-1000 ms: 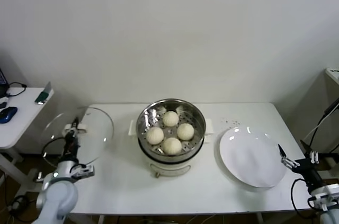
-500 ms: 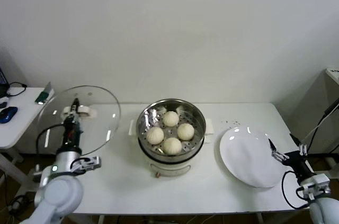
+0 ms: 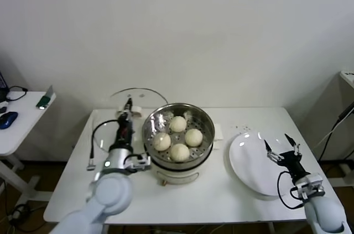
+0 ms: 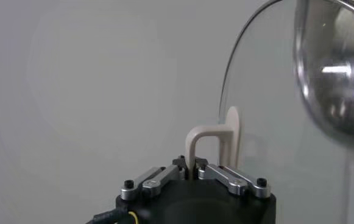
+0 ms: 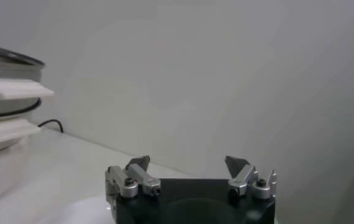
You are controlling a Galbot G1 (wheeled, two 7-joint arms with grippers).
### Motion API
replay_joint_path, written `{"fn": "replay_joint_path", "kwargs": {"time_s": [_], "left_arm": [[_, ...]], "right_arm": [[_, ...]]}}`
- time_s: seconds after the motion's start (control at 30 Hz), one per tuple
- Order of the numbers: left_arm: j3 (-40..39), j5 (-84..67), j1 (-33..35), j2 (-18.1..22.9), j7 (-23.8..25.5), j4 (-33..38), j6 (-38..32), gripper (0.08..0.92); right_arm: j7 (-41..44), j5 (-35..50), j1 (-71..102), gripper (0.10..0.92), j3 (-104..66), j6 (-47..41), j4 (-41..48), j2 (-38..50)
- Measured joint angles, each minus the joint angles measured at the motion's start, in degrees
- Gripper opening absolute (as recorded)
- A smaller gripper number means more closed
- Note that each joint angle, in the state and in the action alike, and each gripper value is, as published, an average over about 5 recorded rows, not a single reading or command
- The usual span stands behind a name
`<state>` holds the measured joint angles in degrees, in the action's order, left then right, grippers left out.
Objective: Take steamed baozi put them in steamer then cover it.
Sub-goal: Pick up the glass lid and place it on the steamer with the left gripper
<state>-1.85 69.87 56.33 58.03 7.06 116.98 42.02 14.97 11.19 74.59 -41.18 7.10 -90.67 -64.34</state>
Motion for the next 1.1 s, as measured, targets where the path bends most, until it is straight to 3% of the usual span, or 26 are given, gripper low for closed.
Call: {"fn": "replay_joint_path", "kwargs": {"time_s": [0.33,0.6,1.1], "left_arm": [[-6.7,5.1,-6.2,10.2,4.3,-7.9,0.2,0.152],[-9.2,8.6,-7.4,17.5,6.7,-12.9,0.2,0.152],[-10.9,13.5,-8.0,21.8,10.5,-15.9,0.2,0.152]], "right_arm": [[0.2,-0.8,-1.1,0.823,0.6,0.1,0.7,-0.4],[0.5,-1.1,-1.1,0.823,0.0,0.5,1.4,-0.6],[0.9,-1.4,-1.3,0.823,-1.1,1.0,2.4,-0.8]]}}
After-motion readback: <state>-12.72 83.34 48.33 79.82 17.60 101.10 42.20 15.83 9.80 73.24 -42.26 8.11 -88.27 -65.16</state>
